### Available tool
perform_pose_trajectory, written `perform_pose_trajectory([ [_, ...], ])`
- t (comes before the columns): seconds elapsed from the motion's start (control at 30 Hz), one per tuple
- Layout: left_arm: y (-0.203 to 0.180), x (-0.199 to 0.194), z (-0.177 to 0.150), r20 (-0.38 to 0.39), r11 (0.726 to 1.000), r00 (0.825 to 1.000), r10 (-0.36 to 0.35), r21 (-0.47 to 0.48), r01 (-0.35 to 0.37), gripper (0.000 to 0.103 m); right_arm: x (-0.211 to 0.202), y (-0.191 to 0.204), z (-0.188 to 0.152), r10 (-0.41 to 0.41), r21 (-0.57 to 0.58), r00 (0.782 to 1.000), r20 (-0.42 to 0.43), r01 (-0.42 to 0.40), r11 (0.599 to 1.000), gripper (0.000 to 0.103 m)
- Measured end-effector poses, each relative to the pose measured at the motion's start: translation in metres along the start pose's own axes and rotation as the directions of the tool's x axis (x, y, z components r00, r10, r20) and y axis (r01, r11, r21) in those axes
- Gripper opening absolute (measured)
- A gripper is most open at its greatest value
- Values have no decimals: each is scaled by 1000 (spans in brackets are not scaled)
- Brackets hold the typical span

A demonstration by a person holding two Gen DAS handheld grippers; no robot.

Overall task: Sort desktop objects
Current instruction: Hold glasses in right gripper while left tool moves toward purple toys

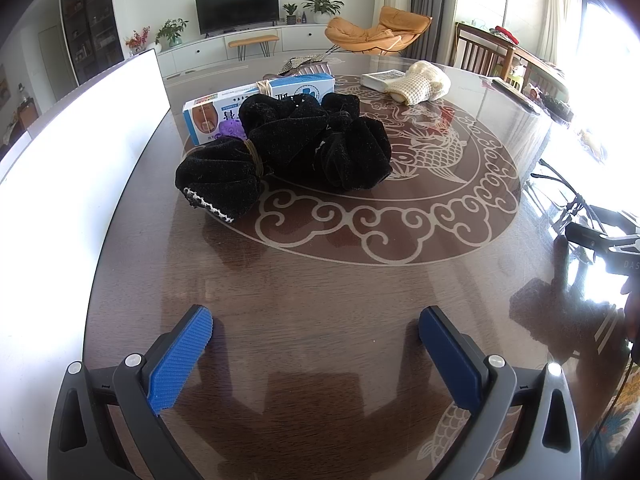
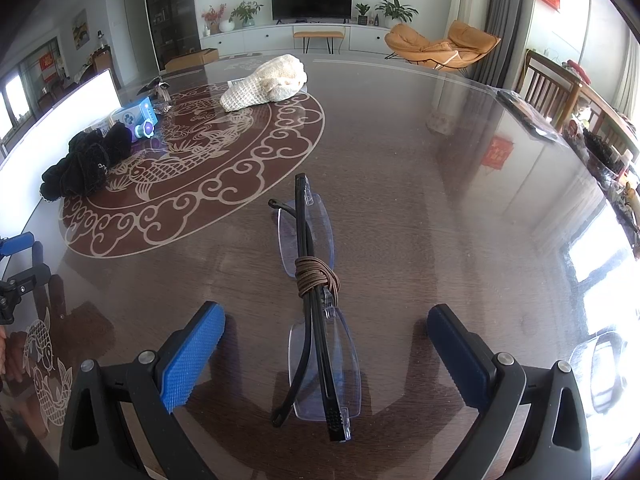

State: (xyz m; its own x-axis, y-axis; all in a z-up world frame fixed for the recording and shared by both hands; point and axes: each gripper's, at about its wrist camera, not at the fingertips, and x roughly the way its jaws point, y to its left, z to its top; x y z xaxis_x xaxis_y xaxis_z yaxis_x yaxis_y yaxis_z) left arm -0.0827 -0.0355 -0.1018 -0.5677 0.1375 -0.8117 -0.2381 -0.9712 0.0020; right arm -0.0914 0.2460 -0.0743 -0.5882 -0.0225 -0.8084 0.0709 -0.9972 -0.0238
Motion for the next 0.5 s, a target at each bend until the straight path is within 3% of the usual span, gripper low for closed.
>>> perform_pose_trajectory([
  [0.33, 2, 0, 0, 1, 1000, 1000, -15, 3, 15, 103, 0, 0, 0, 0, 0, 1000, 0, 0, 1000, 101],
  [0.4, 12, -6, -2, 28, 996, 996, -86, -31, 87, 103, 0, 0, 0, 1, 0, 1000, 0, -1, 1000, 101],
  [0.5, 39, -14, -6, 101, 962, 973, -207, -160, 221, 103, 0, 0, 0, 0, 0, 1000, 0, 0, 1000, 102],
])
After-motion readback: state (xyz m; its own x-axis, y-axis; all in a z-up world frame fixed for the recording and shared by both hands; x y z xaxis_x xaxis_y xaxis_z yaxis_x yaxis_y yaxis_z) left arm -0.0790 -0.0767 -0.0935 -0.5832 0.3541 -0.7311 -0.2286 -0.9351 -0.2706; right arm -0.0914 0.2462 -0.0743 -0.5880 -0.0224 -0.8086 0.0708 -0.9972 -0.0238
